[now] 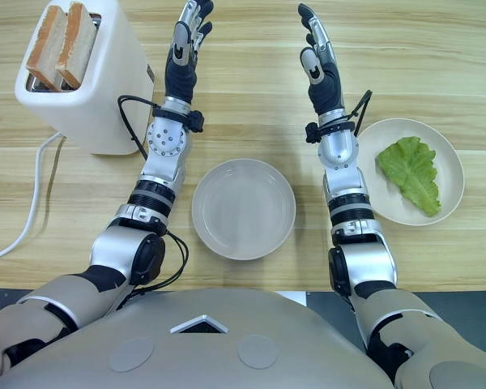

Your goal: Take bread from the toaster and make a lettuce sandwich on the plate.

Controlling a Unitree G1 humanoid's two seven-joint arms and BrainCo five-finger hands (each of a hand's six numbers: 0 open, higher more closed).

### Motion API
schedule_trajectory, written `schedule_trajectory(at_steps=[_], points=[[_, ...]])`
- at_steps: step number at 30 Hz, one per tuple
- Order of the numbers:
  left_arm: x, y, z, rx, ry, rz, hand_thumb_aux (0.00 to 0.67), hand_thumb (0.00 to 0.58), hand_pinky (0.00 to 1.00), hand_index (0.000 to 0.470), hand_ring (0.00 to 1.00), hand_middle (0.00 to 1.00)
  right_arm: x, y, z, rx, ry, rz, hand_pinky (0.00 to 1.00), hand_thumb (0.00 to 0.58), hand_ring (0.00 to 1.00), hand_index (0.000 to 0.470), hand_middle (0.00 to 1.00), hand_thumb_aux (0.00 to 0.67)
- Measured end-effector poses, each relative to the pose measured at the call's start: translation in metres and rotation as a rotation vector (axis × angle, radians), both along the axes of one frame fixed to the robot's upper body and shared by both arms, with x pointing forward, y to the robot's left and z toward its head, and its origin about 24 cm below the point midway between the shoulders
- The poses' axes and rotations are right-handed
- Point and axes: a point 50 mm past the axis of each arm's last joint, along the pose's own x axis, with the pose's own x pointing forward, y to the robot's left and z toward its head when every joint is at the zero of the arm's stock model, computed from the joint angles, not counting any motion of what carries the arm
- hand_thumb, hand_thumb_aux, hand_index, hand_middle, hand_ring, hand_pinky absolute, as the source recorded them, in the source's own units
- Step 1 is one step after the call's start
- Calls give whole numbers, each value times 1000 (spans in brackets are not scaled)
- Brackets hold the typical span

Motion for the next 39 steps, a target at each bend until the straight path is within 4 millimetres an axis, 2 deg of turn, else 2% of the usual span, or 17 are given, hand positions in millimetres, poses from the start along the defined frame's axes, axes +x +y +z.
schedule_trajectory(at_steps=[9, 12, 14, 17, 19, 21, 25, 27, 29, 32, 35, 39], points=[[0, -1, 0, -5, 2, -9, 0, 0, 0, 0, 0, 0, 2, -3, 2, 47, 15, 29, 0, 0, 0, 0, 0, 0], [-2, -6, 2, 4, -9, -68, 0, 0, 0, 0, 0, 0, 2, -4, 2, 47, 13, 25, 0, 0, 0, 0, 0, 0], [-10, -13, 22, 28, -111, -154, 0, 0, 0, 0, 0, 0, 2, -5, 3, 53, 7, 11, 0, 0, 0, 0, 0, 0], [-31, -24, 69, 82, -321, -274, 0, 0, 0, 0, 0, 0, 2, -6, 3, 58, 3, -1, 0, 0, 0, 0, 0, 0], [-45, -22, 95, 157, -415, -334, 0, 0, 0, 0, 0, 0, 2, -6, 3, 62, -1, -12, 0, 0, 0, 0, 0, 0], [-59, -7, 120, 315, -486, -362, 0, 0, 0, 0, 0, 0, 2, -6, 3, 59, -5, -23, 0, 0, 0, 0, 0, 0], [-89, 48, 157, 709, -540, -325, 0, 0, 0, 0, 0, 0, 2, 0, 1, 61, 11, -37, 0, 0, 0, 0, 0, 0], [-90, 65, 162, 781, -516, -287, 0, 0, 0, 0, 0, 0, 2, 2, 1, 59, 13, -38, 0, 0, 0, 0, 0, 0], [-87, 96, 176, 856, -492, -157, 0, 0, 0, 0, 0, 0, 1, 0, 2, 61, 10, -44, 0, 0, 0, 0, 0, 0], [-83, 124, 185, 898, -447, -34, 0, 0, 0, 0, 0, 0, 2, 0, 2, 61, 11, -46, 0, 0, 0, 0, 0, 0], [-76, 151, 188, 1014, -391, 108, 0, 0, 0, 0, 0, 0, 1, -1, 2, 59, 12, -50, 0, 0, 0, 0, 0, 0], [-60, 178, 173, 1157, -277, 275, 0, 0, 0, 0, 0, 0, -1, -4, -1, 56, 20, -56, 0, 0, 0, 0, 0, 0]])
